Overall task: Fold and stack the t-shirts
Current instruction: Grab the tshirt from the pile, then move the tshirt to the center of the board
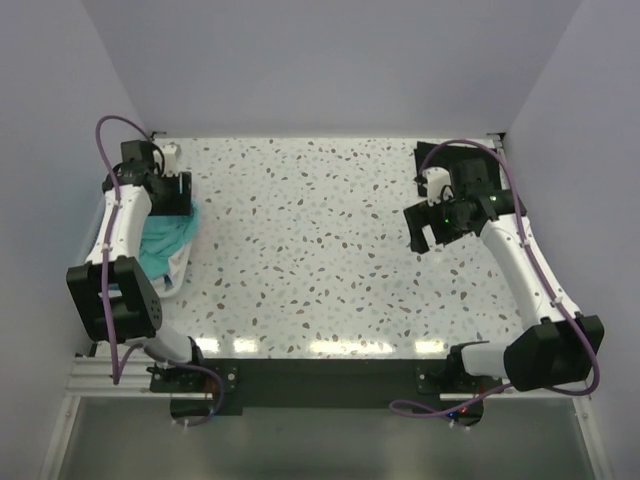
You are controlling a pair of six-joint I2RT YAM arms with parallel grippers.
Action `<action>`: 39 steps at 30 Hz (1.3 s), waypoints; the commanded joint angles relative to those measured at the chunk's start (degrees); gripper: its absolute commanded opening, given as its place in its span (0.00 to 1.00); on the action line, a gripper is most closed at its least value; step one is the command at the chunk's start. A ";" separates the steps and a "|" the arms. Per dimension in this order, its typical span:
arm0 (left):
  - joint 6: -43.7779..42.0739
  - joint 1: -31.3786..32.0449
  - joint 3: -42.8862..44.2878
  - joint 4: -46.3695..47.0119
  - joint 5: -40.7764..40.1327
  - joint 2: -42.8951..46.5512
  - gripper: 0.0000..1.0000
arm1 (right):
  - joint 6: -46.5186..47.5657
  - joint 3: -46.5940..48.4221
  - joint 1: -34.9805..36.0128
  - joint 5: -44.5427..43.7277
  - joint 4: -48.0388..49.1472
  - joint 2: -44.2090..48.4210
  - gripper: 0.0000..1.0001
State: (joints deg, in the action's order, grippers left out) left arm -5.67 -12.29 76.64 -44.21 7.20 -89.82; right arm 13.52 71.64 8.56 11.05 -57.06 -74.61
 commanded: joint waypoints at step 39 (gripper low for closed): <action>1.27 27.91 52.36 -0.19 7.21 1.59 0.00 | -0.33 0.70 -4.77 0.55 0.37 4.73 0.99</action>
State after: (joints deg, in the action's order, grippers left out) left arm -7.03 11.35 119.50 -47.18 12.32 -84.66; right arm 14.24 71.24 5.80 10.11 -57.87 -71.88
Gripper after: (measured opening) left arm 0.029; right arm 0.986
